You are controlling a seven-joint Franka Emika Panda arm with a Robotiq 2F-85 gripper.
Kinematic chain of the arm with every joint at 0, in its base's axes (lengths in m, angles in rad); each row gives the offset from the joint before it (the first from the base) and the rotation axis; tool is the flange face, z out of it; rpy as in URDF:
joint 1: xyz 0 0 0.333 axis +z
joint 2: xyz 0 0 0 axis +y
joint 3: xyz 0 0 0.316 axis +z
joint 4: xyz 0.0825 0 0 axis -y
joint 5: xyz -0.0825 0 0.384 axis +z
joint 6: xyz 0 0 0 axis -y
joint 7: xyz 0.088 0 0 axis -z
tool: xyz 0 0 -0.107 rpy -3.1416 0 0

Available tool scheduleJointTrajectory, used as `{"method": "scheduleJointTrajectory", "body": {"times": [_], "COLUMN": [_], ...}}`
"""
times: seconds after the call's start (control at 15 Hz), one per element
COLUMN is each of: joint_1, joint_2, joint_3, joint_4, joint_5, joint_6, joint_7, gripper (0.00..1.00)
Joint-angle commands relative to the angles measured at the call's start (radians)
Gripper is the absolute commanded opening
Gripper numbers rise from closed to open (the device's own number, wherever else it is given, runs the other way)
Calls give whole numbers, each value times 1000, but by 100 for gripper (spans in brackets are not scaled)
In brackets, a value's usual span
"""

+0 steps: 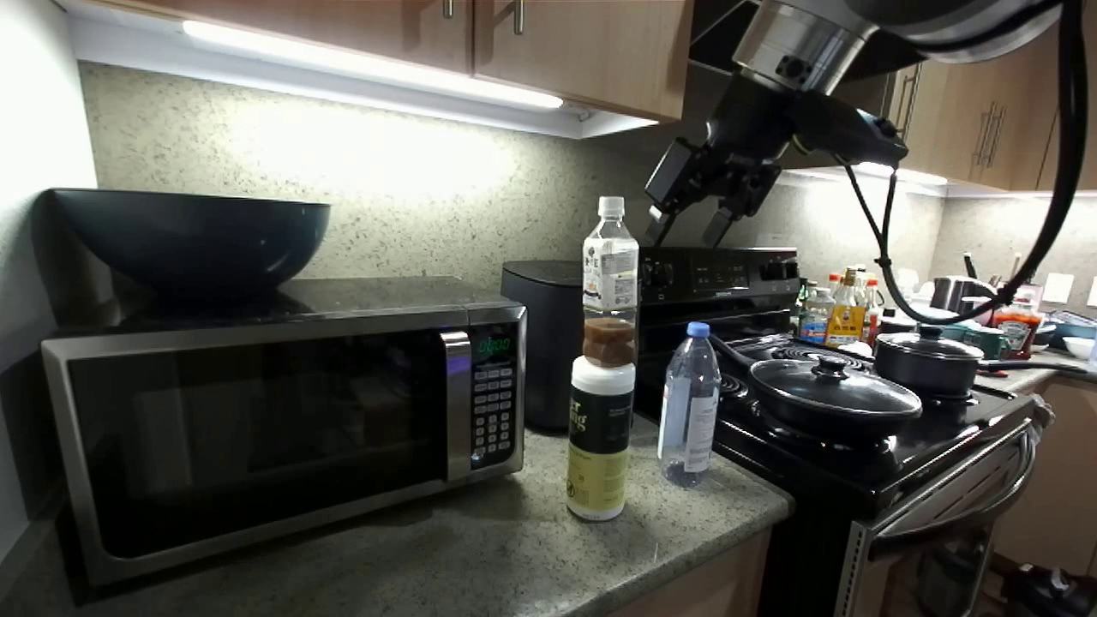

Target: Put the bottle on top of the microwave

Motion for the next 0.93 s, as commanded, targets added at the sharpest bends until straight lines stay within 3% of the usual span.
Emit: {"method": "scheduleJointTrajectory", "body": {"times": [0.0, 0.33, 0.87], "joint_1": [3, 7, 42], "joint_2": [12, 19, 172], "joint_3": [-2, -2, -53], "joint_4": [15, 22, 125], "joint_5": [0, 0, 48], "joint_6": [-2, -2, 160], "joint_7": [-9, -13, -138], "gripper": [100, 100, 100]}}
